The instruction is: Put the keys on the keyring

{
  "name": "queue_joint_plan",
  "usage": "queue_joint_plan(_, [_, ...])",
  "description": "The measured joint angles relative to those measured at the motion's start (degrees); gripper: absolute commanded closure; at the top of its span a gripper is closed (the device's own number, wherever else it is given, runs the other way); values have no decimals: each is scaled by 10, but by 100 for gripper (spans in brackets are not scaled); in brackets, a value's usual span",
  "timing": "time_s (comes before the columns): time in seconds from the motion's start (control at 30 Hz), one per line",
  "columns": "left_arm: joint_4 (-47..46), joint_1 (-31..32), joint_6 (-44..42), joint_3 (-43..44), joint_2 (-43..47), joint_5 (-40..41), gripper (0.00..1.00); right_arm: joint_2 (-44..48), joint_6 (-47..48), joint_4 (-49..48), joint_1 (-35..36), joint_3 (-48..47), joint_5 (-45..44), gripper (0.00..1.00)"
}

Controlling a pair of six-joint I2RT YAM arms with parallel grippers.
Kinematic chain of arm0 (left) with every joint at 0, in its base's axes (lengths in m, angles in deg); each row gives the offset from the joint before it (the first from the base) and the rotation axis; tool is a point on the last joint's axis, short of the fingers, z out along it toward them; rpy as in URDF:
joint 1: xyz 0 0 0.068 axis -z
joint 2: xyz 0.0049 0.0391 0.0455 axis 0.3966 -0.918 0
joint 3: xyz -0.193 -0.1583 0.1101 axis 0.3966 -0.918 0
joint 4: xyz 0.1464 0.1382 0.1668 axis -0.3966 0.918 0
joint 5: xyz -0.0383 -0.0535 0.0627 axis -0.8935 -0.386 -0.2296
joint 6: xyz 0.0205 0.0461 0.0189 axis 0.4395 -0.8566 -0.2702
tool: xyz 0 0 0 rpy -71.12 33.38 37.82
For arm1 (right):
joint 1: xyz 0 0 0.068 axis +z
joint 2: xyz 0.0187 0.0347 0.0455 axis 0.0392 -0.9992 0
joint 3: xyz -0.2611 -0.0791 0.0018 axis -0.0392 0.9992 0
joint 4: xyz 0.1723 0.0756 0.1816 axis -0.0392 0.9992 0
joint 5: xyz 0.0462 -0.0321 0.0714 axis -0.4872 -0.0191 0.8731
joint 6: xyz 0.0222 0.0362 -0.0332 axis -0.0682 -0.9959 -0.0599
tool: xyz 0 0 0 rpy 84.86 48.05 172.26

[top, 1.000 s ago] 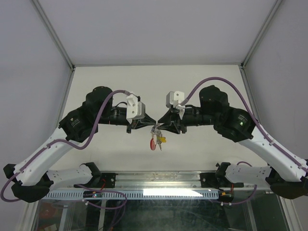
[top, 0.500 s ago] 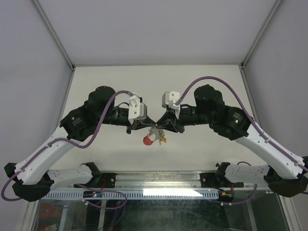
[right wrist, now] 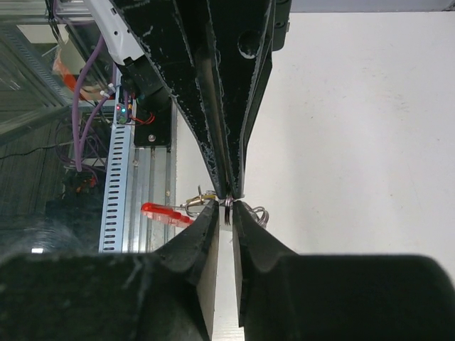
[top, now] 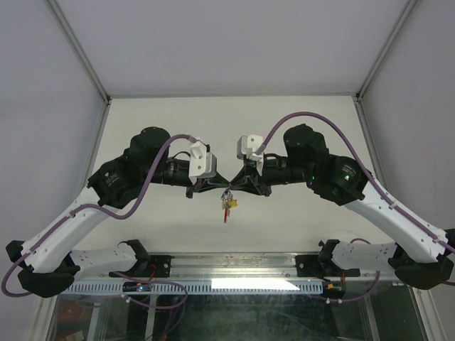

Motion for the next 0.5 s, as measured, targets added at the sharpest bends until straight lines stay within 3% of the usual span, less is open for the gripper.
queue_joint_plan(0.23, [0, 0, 0, 1, 0, -1, 100, 0, 1, -1, 0, 0, 5, 93])
queue_joint_plan(0.5, [1, 0, 0, 3, 0, -1, 100, 0, 0, -3, 0, 0, 6, 85])
